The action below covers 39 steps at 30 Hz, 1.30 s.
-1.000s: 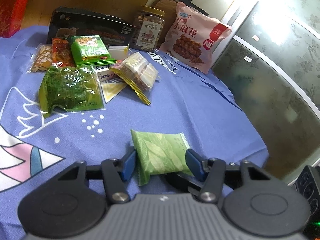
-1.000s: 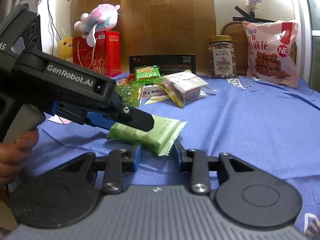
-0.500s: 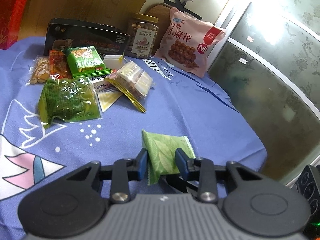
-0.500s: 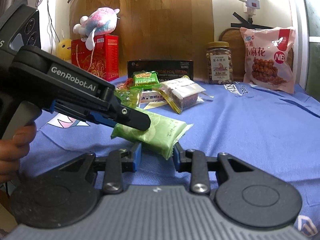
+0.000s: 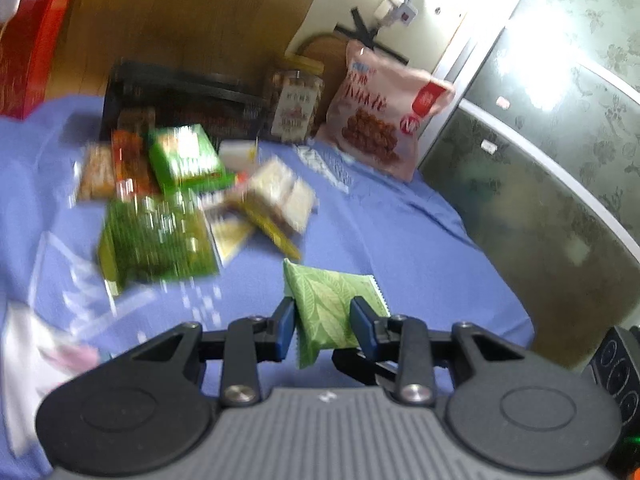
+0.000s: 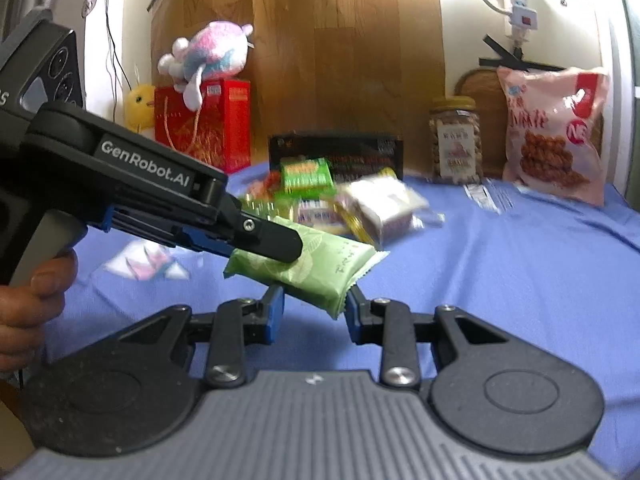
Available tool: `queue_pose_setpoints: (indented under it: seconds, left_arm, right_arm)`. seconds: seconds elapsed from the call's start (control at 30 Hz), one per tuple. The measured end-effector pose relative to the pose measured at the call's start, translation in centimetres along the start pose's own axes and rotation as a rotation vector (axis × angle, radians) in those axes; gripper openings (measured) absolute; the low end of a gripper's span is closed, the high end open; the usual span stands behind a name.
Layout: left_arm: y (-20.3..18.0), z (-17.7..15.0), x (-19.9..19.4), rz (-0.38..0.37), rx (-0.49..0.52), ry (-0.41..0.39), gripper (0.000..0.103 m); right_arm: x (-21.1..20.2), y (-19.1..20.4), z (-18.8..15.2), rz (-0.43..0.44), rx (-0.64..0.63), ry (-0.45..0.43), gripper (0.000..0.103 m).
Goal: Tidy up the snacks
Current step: 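Carry the green packet into the open black tin box and release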
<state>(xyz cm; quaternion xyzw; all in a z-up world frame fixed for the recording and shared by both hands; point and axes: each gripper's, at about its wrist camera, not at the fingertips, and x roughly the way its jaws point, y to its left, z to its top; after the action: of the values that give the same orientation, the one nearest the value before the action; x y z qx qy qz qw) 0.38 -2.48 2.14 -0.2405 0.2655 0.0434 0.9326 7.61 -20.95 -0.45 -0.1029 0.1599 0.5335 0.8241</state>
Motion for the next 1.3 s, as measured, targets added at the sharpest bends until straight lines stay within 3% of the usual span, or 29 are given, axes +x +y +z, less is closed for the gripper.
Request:
queue_pose_setpoints:
  seconds: [0.17,0.3,0.43,0.53,0.6,0.67,0.77,0.8,0.93,0.97,1.0,1.13,1.3]
  left_arm:
    - [0.8,5.0,-0.3,0.043,0.016,-0.08,0.031]
    - [3.3,11.0,1.3,0.087,-0.003,-0.148,0.031]
    - [6.2,16.4,4.6,0.161,-0.045,-0.183,0.031]
    - [8.6,18.8,7.9,0.221,-0.089,-0.176,0.034]
    - [10.2,19.3,9.3,0.253,-0.116,-0.153,0.037]
    - [11.1,19.1,8.3,0.284,-0.109,-0.208,0.04]
    - [13.6,18.5,6.6,0.358,-0.152,-0.33,0.069]
    - [14.7,18.3,6.6,0.39,-0.188,-0.33,0.07]
    - [17.9,17.2,9.2,0.372,-0.311,-0.194,0.065]
    - [17.9,16.9,10.2,0.358,-0.314,-0.158,0.056]
    - [17.7,16.6,11.2,0.334,-0.306,-0.117,0.055]
    - [15.7,16.4,11.7,0.386,-0.258,-0.1,0.053]
    - [15.0,15.1,9.1,0.37,-0.24,-0.103,0.057]
  right_arm:
    - [3.5,-1.0,4.8,0.06,0.012,-0.052,0.035]
    - [8.9,-2.6,10.0,0.116,0.046,-0.048,0.035]
    - [15.6,-4.0,14.3,0.135,0.064,0.001,0.035]
    - [20.2,-5.2,15.7,0.132,0.093,0.065,0.037]
    - [21.2,-6.6,15.8,0.103,0.136,0.075,0.037]
    - [20.3,-8.3,15.2,0.117,0.204,0.04,0.04]
    - [19.7,-10.8,14.1,0.073,0.271,0.011,0.049]
    - [20.0,-11.6,13.6,0.062,0.298,0.021,0.05]
    - [22.1,-13.4,11.9,0.119,0.454,0.093,0.058]
    - [22.3,-13.5,11.7,0.124,0.465,0.094,0.062]
    - [22.3,-13.3,11.7,0.13,0.464,0.098,0.063]
    - [21.0,-12.7,11.7,0.117,0.446,0.118,0.063]
    - [18.7,-13.0,10.8,0.128,0.459,0.119,0.063]
